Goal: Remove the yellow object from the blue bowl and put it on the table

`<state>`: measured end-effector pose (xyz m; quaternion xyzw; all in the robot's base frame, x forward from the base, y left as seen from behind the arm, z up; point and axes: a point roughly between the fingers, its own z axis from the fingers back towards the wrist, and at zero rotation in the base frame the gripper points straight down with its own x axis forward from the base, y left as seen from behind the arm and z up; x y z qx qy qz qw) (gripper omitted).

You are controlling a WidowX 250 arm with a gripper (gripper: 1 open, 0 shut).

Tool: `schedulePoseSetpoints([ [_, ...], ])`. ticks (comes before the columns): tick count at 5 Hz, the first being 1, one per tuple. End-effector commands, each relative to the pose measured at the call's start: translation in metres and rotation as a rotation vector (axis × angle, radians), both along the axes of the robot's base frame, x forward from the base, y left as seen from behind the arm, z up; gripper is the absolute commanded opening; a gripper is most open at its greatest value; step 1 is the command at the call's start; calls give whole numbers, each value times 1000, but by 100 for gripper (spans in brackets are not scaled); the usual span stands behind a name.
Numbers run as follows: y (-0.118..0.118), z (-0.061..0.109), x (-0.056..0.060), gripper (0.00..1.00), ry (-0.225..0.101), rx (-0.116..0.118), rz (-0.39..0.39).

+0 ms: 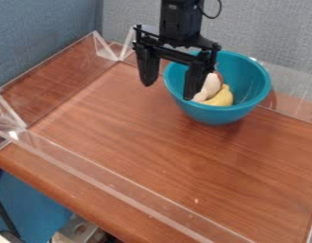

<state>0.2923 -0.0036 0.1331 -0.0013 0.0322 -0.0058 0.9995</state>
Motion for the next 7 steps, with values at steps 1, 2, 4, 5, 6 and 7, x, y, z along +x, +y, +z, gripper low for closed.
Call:
schedulePoseSetpoints([
  [1,-15,-8,25,100,0,-1,-47],
  [2,-30,-17,54,100,-7,0,-158],
  [4,-35,-39,98,100,-14,24,-183],
  [5,-33,-52,95,0,-6,28,-167],
  [6,-31,-59,89,0,-6,32,-152],
  [7,-27,-62,95,100,-9,42,-112],
])
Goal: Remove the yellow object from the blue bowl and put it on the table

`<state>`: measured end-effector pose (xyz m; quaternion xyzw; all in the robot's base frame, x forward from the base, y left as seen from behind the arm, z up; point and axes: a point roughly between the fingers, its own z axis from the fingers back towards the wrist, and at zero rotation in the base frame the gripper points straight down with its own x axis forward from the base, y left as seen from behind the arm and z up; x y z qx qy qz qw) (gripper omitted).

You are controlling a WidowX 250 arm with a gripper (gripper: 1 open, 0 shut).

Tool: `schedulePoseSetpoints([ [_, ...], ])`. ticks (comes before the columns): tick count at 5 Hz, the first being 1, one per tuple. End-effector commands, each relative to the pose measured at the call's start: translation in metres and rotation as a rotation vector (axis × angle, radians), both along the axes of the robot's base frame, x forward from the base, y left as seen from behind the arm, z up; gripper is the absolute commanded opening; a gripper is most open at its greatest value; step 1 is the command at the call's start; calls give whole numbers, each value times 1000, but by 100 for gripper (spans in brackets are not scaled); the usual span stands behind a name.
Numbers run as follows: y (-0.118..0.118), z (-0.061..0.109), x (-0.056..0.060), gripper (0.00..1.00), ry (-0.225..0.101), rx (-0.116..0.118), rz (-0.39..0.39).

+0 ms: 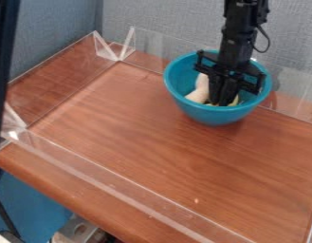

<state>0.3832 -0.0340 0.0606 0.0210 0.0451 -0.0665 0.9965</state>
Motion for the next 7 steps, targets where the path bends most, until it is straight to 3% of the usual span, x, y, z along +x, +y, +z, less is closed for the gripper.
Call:
schedulePoseSetpoints([
  [1,8,6,11,100,-37,10,49],
  [2,4,7,8,0,-40,11,88],
  [4,-5,12,2,0,-51,10,162],
  [6,-20,18,6,0,-60,9,114],
  [7,-13,15,12,0,-69,9,178],
])
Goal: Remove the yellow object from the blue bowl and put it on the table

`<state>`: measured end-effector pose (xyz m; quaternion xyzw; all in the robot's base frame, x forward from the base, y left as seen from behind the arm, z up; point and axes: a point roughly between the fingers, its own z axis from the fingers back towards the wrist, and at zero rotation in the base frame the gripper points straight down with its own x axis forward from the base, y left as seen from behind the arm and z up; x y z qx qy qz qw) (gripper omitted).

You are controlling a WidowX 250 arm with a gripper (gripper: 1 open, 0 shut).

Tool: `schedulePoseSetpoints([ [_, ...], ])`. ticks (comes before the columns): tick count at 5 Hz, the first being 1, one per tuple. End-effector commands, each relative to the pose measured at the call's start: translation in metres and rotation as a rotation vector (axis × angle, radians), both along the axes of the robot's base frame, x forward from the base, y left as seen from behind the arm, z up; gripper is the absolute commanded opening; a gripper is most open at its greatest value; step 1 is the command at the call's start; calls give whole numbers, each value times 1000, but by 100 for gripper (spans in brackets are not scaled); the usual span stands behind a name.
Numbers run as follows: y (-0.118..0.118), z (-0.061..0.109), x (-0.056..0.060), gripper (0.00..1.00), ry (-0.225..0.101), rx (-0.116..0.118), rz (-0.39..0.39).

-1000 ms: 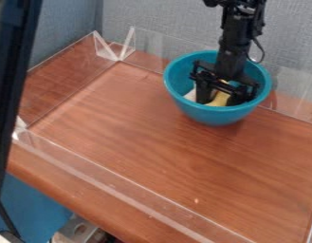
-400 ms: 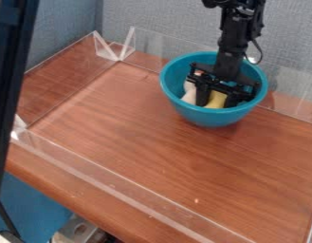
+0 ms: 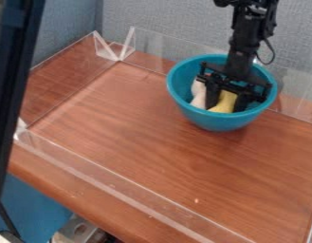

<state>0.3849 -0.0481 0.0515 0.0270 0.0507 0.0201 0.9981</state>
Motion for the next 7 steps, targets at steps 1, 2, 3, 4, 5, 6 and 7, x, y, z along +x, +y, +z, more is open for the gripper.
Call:
schedulePoseSetpoints([
  [1,7,17,15,0,-81,-5,70],
  [2,8,16,13,0,-85,-6,98],
  [3,8,16,10,0,-87,-7,127],
  [4,3,10,15,0,-90,-7,180],
  [5,-2,4,20,0,-92,-7,227],
  [6,-7,-1,25,0,-94,-6,271],
  [7,-6,14,14,0,-107,-40,251],
])
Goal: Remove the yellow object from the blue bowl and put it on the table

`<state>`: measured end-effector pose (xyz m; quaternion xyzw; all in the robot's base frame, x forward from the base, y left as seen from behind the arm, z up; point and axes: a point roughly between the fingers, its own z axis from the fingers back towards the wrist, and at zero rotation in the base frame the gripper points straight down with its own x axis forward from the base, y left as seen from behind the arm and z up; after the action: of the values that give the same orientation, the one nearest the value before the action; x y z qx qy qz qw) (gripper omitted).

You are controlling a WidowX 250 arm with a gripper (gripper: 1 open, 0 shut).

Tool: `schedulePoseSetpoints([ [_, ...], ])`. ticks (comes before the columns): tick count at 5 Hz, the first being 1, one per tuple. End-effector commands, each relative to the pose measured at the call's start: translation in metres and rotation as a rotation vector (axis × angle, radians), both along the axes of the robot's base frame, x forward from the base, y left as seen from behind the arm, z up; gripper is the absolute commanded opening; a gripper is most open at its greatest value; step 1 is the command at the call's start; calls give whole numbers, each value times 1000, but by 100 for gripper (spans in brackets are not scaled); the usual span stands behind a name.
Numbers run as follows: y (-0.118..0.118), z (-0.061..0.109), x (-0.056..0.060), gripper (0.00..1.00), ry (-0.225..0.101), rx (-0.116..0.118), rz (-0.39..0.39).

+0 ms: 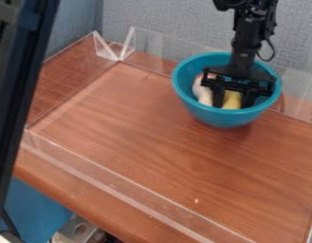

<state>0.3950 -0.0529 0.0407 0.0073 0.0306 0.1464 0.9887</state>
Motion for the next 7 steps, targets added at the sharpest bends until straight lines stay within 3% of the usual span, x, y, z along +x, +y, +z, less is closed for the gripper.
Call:
schedulePoseSetpoints([
  [1,6,39,3,0,-84,-35,85],
  [2,14,52,1,0,-105,-59,174],
  [4,17,120,-2,0,-195,-120,303],
  [7,57,149,-15,0,-214,-133,350],
])
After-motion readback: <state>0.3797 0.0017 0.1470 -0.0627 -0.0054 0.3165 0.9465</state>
